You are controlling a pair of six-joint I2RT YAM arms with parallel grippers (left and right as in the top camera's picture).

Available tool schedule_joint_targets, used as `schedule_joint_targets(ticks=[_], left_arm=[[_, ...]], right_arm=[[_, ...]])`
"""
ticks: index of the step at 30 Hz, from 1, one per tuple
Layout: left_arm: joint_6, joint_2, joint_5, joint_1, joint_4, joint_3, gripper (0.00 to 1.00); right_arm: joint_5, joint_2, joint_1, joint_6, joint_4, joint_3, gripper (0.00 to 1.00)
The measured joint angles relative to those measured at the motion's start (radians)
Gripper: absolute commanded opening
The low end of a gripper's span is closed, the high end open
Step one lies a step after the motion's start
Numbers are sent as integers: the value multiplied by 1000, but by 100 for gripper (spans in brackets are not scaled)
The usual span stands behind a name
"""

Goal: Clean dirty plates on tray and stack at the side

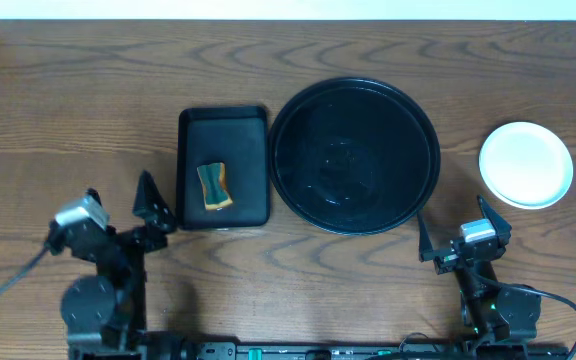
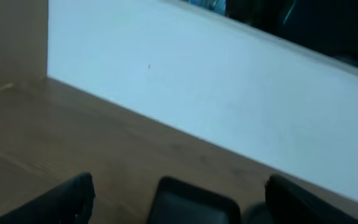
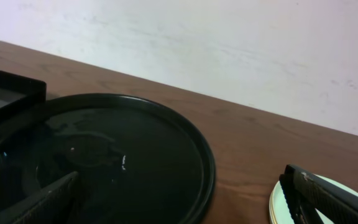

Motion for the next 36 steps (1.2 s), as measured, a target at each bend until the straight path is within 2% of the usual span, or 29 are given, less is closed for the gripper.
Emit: schedule_joint_targets(ticks=[7,16,24,31,36], left_arm=[[3,-222,0,0,166,-261,89],[3,-234,4,0,334,-454,89],[3,-235,4,0,282,-484,89],[3,-235,15,0,177,-478,89],[3,-232,24,0,170,-476,89]], right_arm=[[0,0,0,0,0,0,99],[0,0,0,0,0,0,99],[0,0,0,0,-1,0,99],[0,0,0,0,0,0,99],[0,0,0,0,0,0,99]])
